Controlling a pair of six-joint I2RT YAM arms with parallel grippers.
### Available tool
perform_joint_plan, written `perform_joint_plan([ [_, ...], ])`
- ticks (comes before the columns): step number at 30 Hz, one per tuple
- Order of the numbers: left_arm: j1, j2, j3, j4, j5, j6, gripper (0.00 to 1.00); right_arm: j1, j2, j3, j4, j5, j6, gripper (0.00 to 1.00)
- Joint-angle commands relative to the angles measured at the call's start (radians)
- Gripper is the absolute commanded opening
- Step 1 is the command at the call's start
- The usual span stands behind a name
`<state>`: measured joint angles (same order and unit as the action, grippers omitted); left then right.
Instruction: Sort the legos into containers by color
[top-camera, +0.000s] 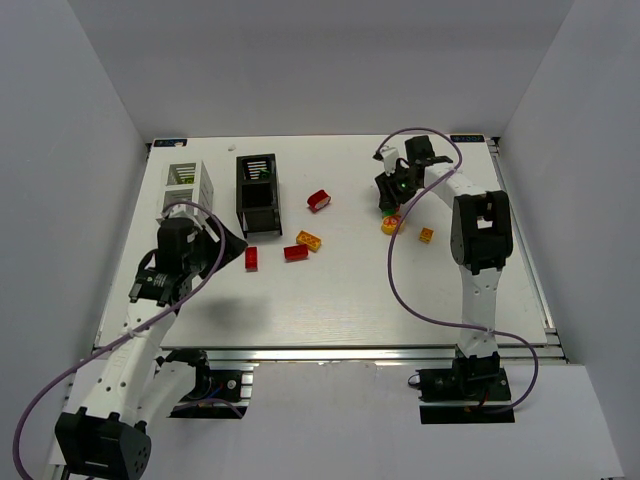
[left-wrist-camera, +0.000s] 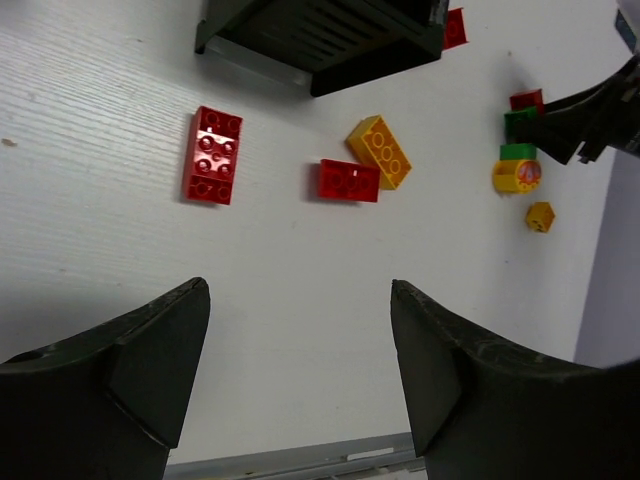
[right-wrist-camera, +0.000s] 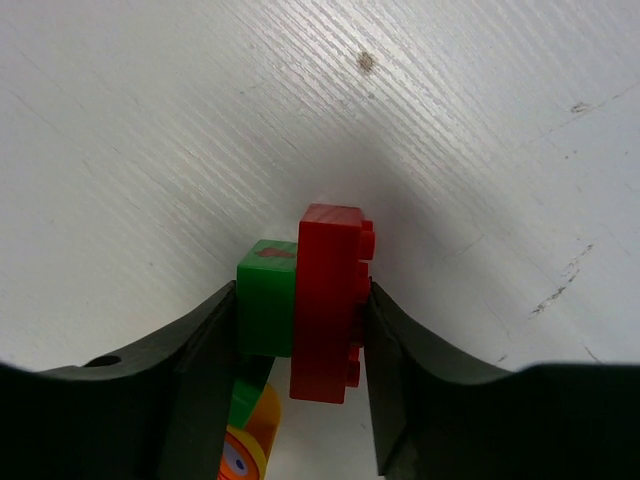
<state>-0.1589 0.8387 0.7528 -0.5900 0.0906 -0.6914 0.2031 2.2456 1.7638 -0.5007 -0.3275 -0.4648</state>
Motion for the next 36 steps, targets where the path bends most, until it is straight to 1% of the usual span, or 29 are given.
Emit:
perform_joint_plan([
  [1, 0.004, -0.016, -0.041, 0.093, 0.083, -0.071, 0.82, 0.001, -0.007, -0.036, 0.005, 0.007, -0.034, 0.45],
  [3, 0.004, -0.023, -0.064, 0.157, 0.118, -0.121, 0.82, 0.002, -0.014, -0.044, 0.008, 0.008, -0.051, 0.38],
  [4, 0.004, -0.024, -0.087, 0.182, 0.151, -0.138, 0.82, 0.001, -0.026, -0.053, 0.008, 0.008, -0.061, 0.31],
  [7, 0.002, -0.032, -0.122, 0.272, 0.214, -0.2, 0.83, 0.002, -0.073, -0.082, 0.016, -0.025, -0.084, 0.19],
  [8, 0.001, -0.033, -0.13, 0.316, 0.23, -0.226, 0.83, 0.001, -0.095, -0.095, 0.022, -0.042, -0.1, 0.16],
  [9, -0.002, -0.032, -0.136, 0.335, 0.244, -0.237, 0.83, 0.001, -0.145, -0.111, 0.028, -0.06, -0.106, 0.15],
  [11, -0.022, -0.027, -0.144, 0.363, 0.265, -0.258, 0.83, 0.001, -0.205, -0.171, 0.057, -0.146, -0.115, 0.12],
  [12, -0.034, -0.02, -0.144, 0.386, 0.267, -0.261, 0.83, 0.002, -0.271, -0.191, 0.06, -0.181, -0.126, 0.12],
  [13, -0.047, -0.015, -0.144, 0.398, 0.268, -0.266, 0.83, 0.002, -0.302, -0.213, 0.068, -0.256, -0.127, 0.11],
  [14, -0.077, -0.009, -0.145, 0.429, 0.268, -0.273, 0.83, 0.004, -0.335, -0.255, 0.07, -0.298, -0.127, 0.1],
  [15, -0.093, -0.004, -0.145, 0.444, 0.27, -0.278, 0.83, 0.005, -0.403, -0.277, 0.067, -0.342, -0.132, 0.1],
  [16, -0.106, 0.008, -0.144, 0.459, 0.27, -0.283, 0.83, 0.013, -0.437, -0.302, 0.064, -0.432, -0.138, 0.08],
  [17, -0.137, 0.014, -0.144, 0.485, 0.27, -0.286, 0.83, 0.021, -0.472, -0.358, 0.06, -0.474, -0.147, 0.08],
  [18, -0.151, 0.02, -0.142, 0.496, 0.268, -0.287, 0.83, 0.03, -0.544, -0.389, 0.06, -0.507, -0.165, 0.08],
  [19, -0.165, 0.033, -0.141, 0.509, 0.267, -0.287, 0.83, 0.051, -0.579, -0.42, 0.062, -0.563, -0.173, 0.08],
  [20, -0.194, 0.037, -0.141, 0.534, 0.261, -0.29, 0.83, 0.067, -0.618, -0.452, 0.08, -0.583, -0.176, 0.08],
  [21, -0.209, 0.043, -0.142, 0.548, 0.259, -0.293, 0.83, 0.081, -0.689, -0.517, 0.093, -0.596, -0.181, 0.08],
  [24, -0.269, 0.072, -0.139, 0.582, 0.258, -0.3, 0.83, 0.151, -0.808, -0.624, 0.149, -0.584, -0.187, 0.08],
  [27, -0.326, 0.108, -0.115, 0.614, 0.256, -0.287, 0.83, 0.225, -0.877, -0.673, 0.188, -0.515, -0.195, 0.08],
  [31, -0.379, 0.134, -0.087, 0.61, 0.248, -0.269, 0.83, 0.301, -0.908, -0.713, 0.194, -0.423, -0.235, 0.08],
  [36, -0.43, 0.143, -0.081, 0.615, 0.219, -0.275, 0.83, 0.343, -0.925, -0.73, 0.2, -0.381, -0.287, 0.08],
])
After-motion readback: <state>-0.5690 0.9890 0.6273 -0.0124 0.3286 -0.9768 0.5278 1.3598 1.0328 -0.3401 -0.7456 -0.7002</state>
